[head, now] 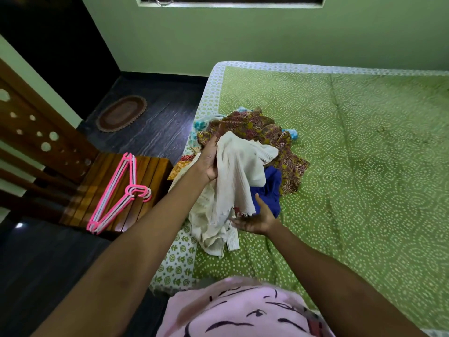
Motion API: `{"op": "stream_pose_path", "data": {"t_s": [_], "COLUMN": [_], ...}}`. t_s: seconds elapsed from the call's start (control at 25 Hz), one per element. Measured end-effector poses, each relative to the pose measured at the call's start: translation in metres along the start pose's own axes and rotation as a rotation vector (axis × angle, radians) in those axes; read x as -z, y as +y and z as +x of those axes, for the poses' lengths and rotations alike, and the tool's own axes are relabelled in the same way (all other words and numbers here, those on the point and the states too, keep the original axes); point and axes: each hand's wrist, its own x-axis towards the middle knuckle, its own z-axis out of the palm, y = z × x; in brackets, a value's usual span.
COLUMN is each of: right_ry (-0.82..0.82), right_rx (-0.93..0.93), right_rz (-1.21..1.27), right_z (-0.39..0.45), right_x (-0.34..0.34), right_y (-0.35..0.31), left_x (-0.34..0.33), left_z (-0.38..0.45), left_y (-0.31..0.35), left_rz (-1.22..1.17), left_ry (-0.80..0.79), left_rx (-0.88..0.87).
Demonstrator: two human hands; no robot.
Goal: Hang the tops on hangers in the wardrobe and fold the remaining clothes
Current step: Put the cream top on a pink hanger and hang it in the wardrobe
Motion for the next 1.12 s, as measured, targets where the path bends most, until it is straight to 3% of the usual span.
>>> {"op": "stream_pose_path", "data": {"t_s": [0.12,0.2,0.32,0.4,0.52,0.6,0.76,0.84,0.92,1.0,1.12], "right_ry": [-0.197,-0.229,-0.162,-0.130,-0.096,-0.091,-0.042,0.046,0.117,0.069,-0.025], "right_rx": [0.223,0.314,0.271,0.130,0.003,0.014,0.108,0.134,0.075,0.032,0.103], "right_rz": [0.122,0.057,-0.007,-0.064,-0.196,-0.208,-0.180,0.008,0.139,0.122,0.073], "right_z": [-0.016,-0.023,-0.022,-0.015,-0.006,-0.001,-0.005,0.003,0.010,0.009,-0.003], "right_x": [-0.035,-0.046,-0.032,-0.014,0.001,0.002,0.004,0.016,0.021,0.019,0.018], "right_y": [-0.004,-0.012,0.002,0.032,0.068,0.073,0.064,0.057,0.051,0.050,0.046], "left_x": [0.023,0.051,0.102,0.125,0.109,0.089,0.077,0.078,0.079,0.086,0.085], "left_z": [-0.005,-0.012,-0.026,-0.034,-0.049,-0.051,-0.045,-0.048,-0.056,-0.063,-0.068], "left_y": [-0.003,-0.017,-0.072,-0.118,-0.156,-0.165,-0.164,-0.161,-0.152,-0.142,-0.124], "left_rz": [-0.227,-0.281,-0.028,0.081,0.024,-0.003,-0.057,-0.136,-0.197,-0.292,-0.242], "left_ry": [0.091,0.175,0.390,0.389,0.334,0.365,0.624,0.601,0.471,0.302,0.118], "left_rx": [-0.125,-0.120,0.110,0.346,0.477,0.459,0.276,0.241,0.270,0.269,0.223]}}
